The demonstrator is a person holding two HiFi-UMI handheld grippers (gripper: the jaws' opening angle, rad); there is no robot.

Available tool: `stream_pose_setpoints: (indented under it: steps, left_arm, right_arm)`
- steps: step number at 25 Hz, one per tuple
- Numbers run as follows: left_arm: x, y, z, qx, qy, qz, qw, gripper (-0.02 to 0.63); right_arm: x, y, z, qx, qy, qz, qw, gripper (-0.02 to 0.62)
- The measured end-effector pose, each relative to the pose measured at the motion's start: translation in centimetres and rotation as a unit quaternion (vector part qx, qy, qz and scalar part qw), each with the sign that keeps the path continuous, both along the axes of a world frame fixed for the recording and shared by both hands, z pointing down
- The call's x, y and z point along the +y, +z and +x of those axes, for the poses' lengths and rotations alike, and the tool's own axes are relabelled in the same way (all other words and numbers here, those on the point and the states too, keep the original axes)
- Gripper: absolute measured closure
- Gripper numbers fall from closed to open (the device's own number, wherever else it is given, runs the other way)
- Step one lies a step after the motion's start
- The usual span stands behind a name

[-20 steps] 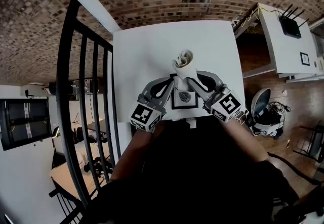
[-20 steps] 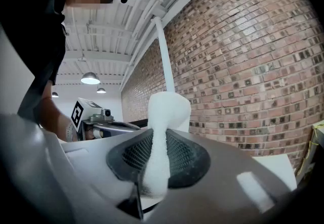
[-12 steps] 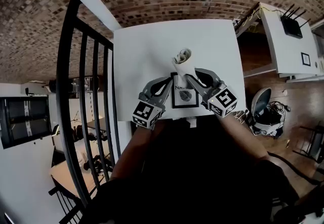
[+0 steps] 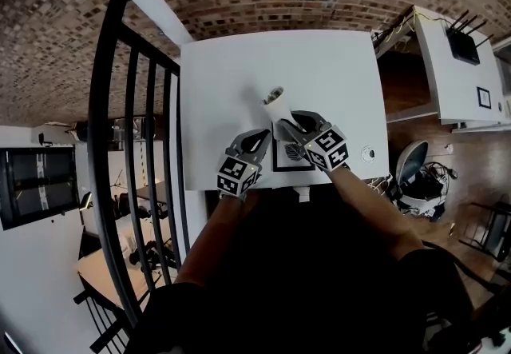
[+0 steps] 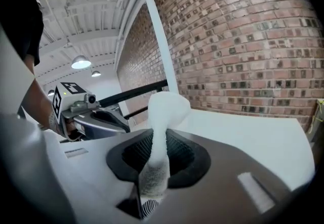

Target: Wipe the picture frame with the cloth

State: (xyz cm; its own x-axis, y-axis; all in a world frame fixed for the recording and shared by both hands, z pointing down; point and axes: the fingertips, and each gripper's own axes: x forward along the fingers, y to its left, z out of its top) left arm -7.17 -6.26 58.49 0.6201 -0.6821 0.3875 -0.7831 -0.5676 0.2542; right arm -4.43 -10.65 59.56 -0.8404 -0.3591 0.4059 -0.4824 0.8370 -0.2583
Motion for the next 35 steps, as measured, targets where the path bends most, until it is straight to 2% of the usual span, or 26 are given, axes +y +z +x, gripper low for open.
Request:
stream_pose_setpoints:
  steps: [8,14,22,29,31,35]
  left_arm:
    - [-0.7,4.5,-0.6,-0.011,-0.020,-0.071,0.9972,0.606]
    - [-1.3,6.7,-0.2,-0.024,-0.009,-0.108,0.9938,0.606]
    - [-1.7,8.3,1.6,-0.039,0.000,-0.134,0.9902,0.606]
    - [-1.6,9.0,2.2,-0.047,0.007,-0.142,0.9887,0.606]
    - [-1.5,9.1,2.2,-0.049,0.007,-0.144,0.9884,0.606]
    - [-1.4,9.3,2.4,-0.048,0.005,-0.146,0.9881,0.606]
  right_arm:
    - [-0.7,7.5,-1.6,0.083,-0.007,-0.062,0.995,0.522]
    - [-0.9,12.2,-2.1,0.151,-0.016,-0.099,0.983,0.520]
    - [-2.2,11.9,-1.2,0.163,0.002,-0.121,0.979,0.520]
    - [-2.8,12.5,0.2,0.163,0.006,-0.106,0.981,0.518]
    - [-3.0,12.7,1.0,0.163,0.010,-0.105,0.981,0.518]
    - [-3.0,12.9,4.0,0.187,0.038,-0.128,0.973,0.518]
